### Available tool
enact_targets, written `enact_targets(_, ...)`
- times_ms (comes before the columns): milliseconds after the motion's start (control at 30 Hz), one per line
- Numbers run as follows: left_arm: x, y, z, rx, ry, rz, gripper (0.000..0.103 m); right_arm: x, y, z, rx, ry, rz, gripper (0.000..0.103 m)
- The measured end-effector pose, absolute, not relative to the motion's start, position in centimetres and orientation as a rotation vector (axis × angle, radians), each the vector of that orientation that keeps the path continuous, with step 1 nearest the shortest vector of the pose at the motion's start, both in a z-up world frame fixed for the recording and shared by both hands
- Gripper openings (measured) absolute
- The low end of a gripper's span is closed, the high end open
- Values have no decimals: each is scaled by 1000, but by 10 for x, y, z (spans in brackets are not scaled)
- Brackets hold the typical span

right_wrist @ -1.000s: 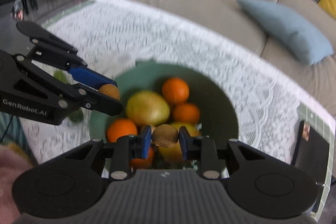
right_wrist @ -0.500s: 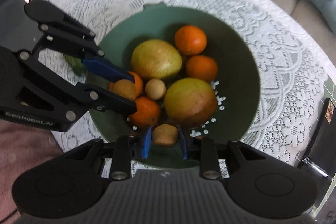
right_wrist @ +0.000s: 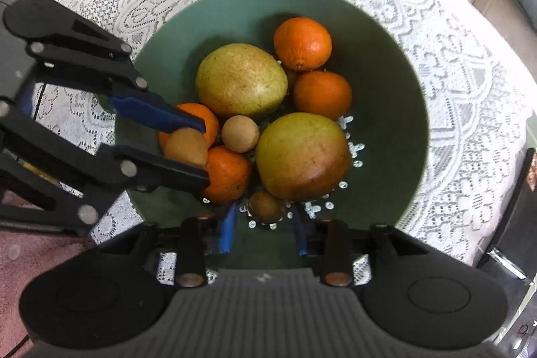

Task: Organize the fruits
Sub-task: 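Lower both brown fruits into the green colander and open both grippers, then withdraw both grippers from the colander toward the green cucumber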

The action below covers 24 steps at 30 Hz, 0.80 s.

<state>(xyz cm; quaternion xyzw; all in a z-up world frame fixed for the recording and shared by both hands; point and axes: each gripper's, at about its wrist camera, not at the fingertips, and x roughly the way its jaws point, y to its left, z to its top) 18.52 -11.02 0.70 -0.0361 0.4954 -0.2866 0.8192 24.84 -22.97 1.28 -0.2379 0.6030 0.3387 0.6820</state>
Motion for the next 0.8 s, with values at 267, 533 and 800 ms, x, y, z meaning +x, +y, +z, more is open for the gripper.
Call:
enact_targets(267, 195, -124, 3, -121, 1088, -621, 30, 240, -232, 25, -677, 1291, 734, 49)
enact_targets(533, 202, -128, -10, -168, 1125, -591, 30, 235, -232, 26, -700, 1273, 758, 57)
enact_targets(800, 202, -123, -10, -193, 1116, -584, 44, 232, -231, 27, -704, 1266, 751, 59)
